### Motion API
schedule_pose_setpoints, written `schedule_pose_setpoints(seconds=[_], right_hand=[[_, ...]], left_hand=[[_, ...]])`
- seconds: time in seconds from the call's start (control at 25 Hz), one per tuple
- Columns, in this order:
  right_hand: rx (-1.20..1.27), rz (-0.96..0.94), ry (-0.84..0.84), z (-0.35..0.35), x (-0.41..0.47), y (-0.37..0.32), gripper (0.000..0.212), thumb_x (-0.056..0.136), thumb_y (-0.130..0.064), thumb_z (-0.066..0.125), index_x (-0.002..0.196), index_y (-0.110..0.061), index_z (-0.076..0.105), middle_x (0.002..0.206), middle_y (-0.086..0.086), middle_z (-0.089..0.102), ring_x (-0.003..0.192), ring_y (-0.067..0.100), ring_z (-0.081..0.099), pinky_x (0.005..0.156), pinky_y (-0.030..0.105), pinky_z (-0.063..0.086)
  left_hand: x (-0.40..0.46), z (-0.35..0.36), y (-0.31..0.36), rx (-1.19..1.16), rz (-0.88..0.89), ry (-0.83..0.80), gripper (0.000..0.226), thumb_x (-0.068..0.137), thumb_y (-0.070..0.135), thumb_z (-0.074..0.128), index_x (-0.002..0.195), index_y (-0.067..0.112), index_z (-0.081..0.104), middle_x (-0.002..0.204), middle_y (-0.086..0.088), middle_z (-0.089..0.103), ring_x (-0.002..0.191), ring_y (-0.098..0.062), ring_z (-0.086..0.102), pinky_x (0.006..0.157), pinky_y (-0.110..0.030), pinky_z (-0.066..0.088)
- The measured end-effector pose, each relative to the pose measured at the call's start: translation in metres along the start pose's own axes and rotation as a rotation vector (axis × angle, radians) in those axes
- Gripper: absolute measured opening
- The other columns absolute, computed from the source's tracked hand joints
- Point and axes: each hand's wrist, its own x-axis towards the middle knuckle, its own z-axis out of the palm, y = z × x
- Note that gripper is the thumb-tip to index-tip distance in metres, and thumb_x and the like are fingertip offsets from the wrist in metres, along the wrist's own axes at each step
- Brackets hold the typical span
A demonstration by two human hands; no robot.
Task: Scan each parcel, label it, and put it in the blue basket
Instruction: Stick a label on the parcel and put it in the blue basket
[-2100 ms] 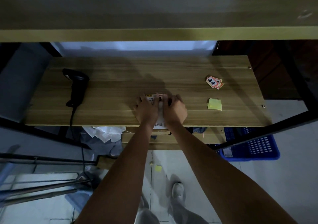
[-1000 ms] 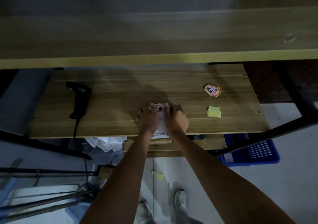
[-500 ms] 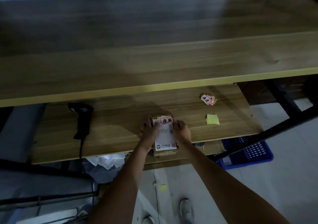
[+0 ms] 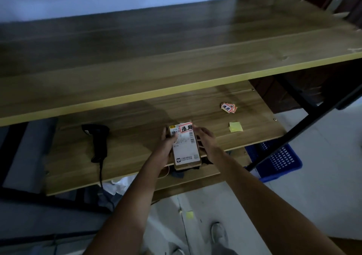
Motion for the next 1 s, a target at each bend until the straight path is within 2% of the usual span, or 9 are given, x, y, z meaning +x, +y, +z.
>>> schedule_pose_setpoints(seconds=[0.16, 0.28, 0.32, 0.4, 0.48, 0.64, 0.72, 0.84, 1.0], right_hand=[[0.07, 0.016, 0.063, -0.009, -0.021, 0.011, 0.042, 0.088, -0.042, 0.063, 0.113, -0.008, 0.063, 0.103, 0.016, 0.071, 0.086, 0.029, 0.069, 0.074, 0.038, 0.057], [0.111, 0.01, 0.105, -0.024, -0.04, 0.014, 0.046, 0.089, -0.053, 0.056, 0.111, -0.013, 0.067, 0.101, 0.011, 0.073, 0.088, 0.027, 0.07, 0.071, 0.034, 0.056], [0.112, 0.004, 0.112, -0.031, -0.046, 0.014, 0.044, 0.089, -0.05, 0.057, 0.112, -0.013, 0.066, 0.101, 0.011, 0.072, 0.085, 0.025, 0.07, 0.068, 0.031, 0.055], [0.118, -0.01, 0.111, -0.046, -0.057, 0.014, 0.036, 0.087, -0.032, 0.067, 0.116, -0.011, 0.061, 0.101, 0.01, 0.071, 0.079, 0.021, 0.069, 0.059, 0.027, 0.056], [0.139, -0.009, 0.13, -0.061, -0.066, 0.013, 0.043, 0.082, -0.018, 0.074, 0.12, -0.009, 0.058, 0.103, 0.01, 0.071, 0.08, 0.021, 0.07, 0.06, 0.027, 0.058], [0.194, -0.035, 0.201, -0.103, -0.072, 0.007, 0.048, 0.077, -0.016, 0.078, 0.121, -0.008, 0.059, 0.108, 0.013, 0.071, 0.09, 0.028, 0.071, 0.071, 0.036, 0.06], [0.177, -0.034, 0.214, -0.131, -0.077, 0.004, 0.045, 0.077, -0.017, 0.078, 0.118, -0.009, 0.061, 0.106, 0.012, 0.072, 0.088, 0.027, 0.071, 0.071, 0.036, 0.06], [0.178, 0.0, 0.19, -0.174, -0.087, 0.002, 0.037, 0.081, -0.016, 0.074, 0.115, -0.013, 0.06, 0.104, 0.01, 0.07, 0.084, 0.022, 0.069, 0.065, 0.029, 0.058], [0.187, 0.056, 0.173, -0.253, -0.096, 0.007, 0.045, 0.079, -0.019, 0.075, 0.121, -0.018, 0.06, 0.11, 0.01, 0.07, 0.098, 0.028, 0.069, 0.085, 0.043, 0.057]], left_hand=[[-0.018, 0.011, -0.006, 0.001, 0.042, -0.051, 0.036, 0.097, 0.011, 0.054, 0.132, 0.013, 0.047, 0.121, -0.013, 0.066, 0.103, -0.027, 0.066, 0.091, -0.048, 0.052], [-0.023, 0.03, -0.012, 0.054, 0.109, -0.065, 0.029, 0.096, 0.01, 0.055, 0.124, 0.014, 0.051, 0.114, -0.01, 0.069, 0.095, -0.025, 0.068, 0.082, -0.041, 0.055], [-0.022, 0.038, -0.014, 0.066, 0.121, -0.06, 0.03, 0.095, 0.009, 0.056, 0.124, 0.014, 0.051, 0.115, -0.012, 0.068, 0.094, -0.026, 0.068, 0.081, -0.041, 0.055], [-0.023, 0.057, -0.013, 0.059, 0.12, -0.049, 0.038, 0.093, 0.008, 0.059, 0.129, 0.013, 0.047, 0.117, -0.014, 0.067, 0.09, -0.026, 0.068, 0.083, -0.044, 0.054], [-0.022, 0.074, -0.015, 0.053, 0.092, -0.045, 0.045, 0.091, 0.011, 0.064, 0.131, 0.014, 0.044, 0.118, -0.013, 0.066, 0.094, -0.027, 0.067, 0.086, -0.046, 0.055], [-0.027, 0.108, -0.029, 0.131, 0.019, -0.088, 0.041, 0.084, 0.025, 0.073, 0.118, 0.005, 0.061, 0.109, -0.017, 0.072, 0.095, -0.029, 0.071, 0.074, -0.036, 0.058], [-0.032, 0.131, -0.038, 0.189, 0.023, -0.119, 0.028, 0.086, 0.025, 0.071, 0.108, 0.009, 0.068, 0.104, -0.015, 0.074, 0.092, -0.028, 0.071, 0.078, -0.037, 0.058], [-0.031, 0.17, -0.05, 0.217, 0.016, -0.122, 0.014, 0.084, 0.023, 0.073, 0.096, 0.016, 0.067, 0.098, -0.01, 0.074, 0.088, -0.023, 0.071, 0.083, -0.038, 0.056], [-0.029, 0.238, -0.069, 0.254, -0.074, -0.162, 0.051, 0.079, 0.028, 0.078, 0.122, 0.012, 0.057, 0.114, -0.011, 0.071, 0.099, -0.024, 0.07, 0.087, -0.043, 0.057]])
